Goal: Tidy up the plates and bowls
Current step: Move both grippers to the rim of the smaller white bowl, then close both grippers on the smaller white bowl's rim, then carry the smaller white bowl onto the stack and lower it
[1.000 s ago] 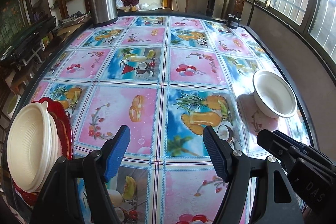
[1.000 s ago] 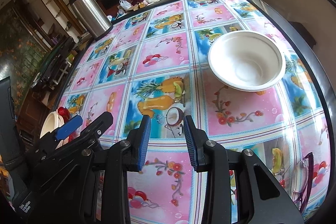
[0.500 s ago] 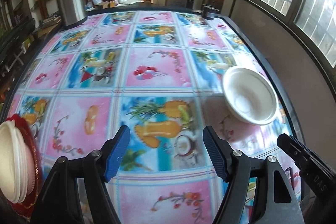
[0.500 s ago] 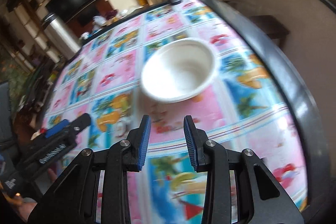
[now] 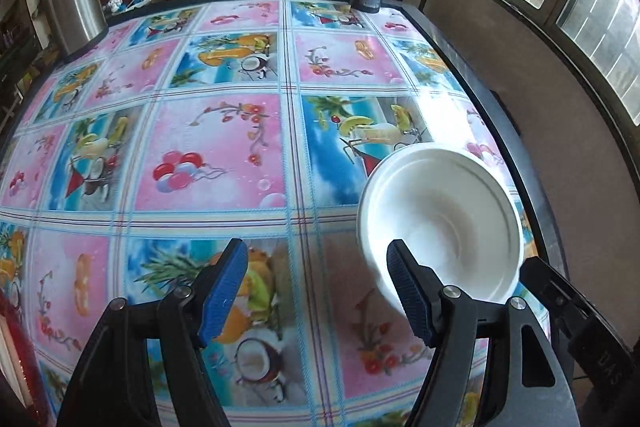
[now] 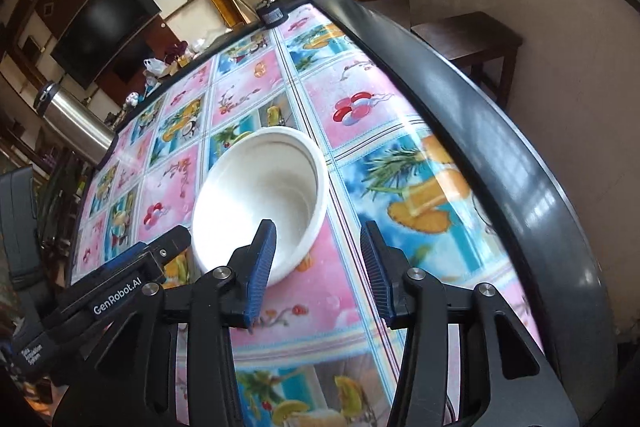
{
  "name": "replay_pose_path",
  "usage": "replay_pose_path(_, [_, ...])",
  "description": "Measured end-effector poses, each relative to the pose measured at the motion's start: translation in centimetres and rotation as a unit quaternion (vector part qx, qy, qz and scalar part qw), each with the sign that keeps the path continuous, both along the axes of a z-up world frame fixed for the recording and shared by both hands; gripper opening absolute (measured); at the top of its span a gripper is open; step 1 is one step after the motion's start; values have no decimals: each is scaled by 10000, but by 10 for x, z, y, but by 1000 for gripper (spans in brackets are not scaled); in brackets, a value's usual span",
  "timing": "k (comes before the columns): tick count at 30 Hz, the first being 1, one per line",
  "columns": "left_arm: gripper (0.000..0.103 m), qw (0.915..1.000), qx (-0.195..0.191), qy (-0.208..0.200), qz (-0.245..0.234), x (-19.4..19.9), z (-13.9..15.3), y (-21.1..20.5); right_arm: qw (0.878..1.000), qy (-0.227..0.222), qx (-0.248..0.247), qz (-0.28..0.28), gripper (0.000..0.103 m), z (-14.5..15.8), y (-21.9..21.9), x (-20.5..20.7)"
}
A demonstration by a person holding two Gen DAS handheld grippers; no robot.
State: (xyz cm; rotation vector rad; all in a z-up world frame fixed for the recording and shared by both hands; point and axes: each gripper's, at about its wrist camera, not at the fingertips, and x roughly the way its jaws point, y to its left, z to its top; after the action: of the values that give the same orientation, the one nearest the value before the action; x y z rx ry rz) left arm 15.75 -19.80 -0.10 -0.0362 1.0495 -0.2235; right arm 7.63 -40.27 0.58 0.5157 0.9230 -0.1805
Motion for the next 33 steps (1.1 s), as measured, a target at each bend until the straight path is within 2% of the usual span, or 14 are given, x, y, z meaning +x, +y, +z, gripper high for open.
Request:
replay_pose_path(9, [72,9997,64,224,-65,16,-20,-17,9996,133,209,109,44,-28,-1,32])
replay_pose_path(12, [72,9996,15,289,-21,19,-25,-17,9998,78,120,124,33,-30,-2,31])
replay_pose_path(13, [70,9996,33,267,-2,19,-27,-17,9998,59,136,142,25,-31,-2,30])
replay_pose_path(14, [64,9997,56,236,2,18,-27,-18,9998,9,144,135,20,-31,-3,28])
replay_pose_path(15, [49,9997,6,221,-54,17,-28,-18,9999,-28,110,118,19,-29,-3,27])
replay_pose_path(16, [37,9996,-30,244,-115,16,-28,-20,9999,-56,90,131,19,-28,-3,25])
replay_pose_path(17, [32,9995,-20,245,-177,15,-27,-23,9997,-113,139,169,19,-27,-3,24])
replay_pose_path(18, [20,9994,35,222,-256,12,-25,-25,9995,-142,174,210,19,-27,-2,22])
replay_pose_path(19, [16,9992,124,186,-330,9,-23,-28,9995,-145,174,240,19,-26,0,22])
replay_pose_path(21, [15,9990,231,94,-358,3,-20,-29,9993,-146,131,319,19,-26,6,20])
replay_pose_path(26, [15,9995,111,164,-254,-6,-18,-7,9985,-210,208,454,16,-26,17,10])
replay_pose_path(33, [14,9999,124,-5,27,-31,-8,33,9964,-240,152,805,16,-25,54,-4])
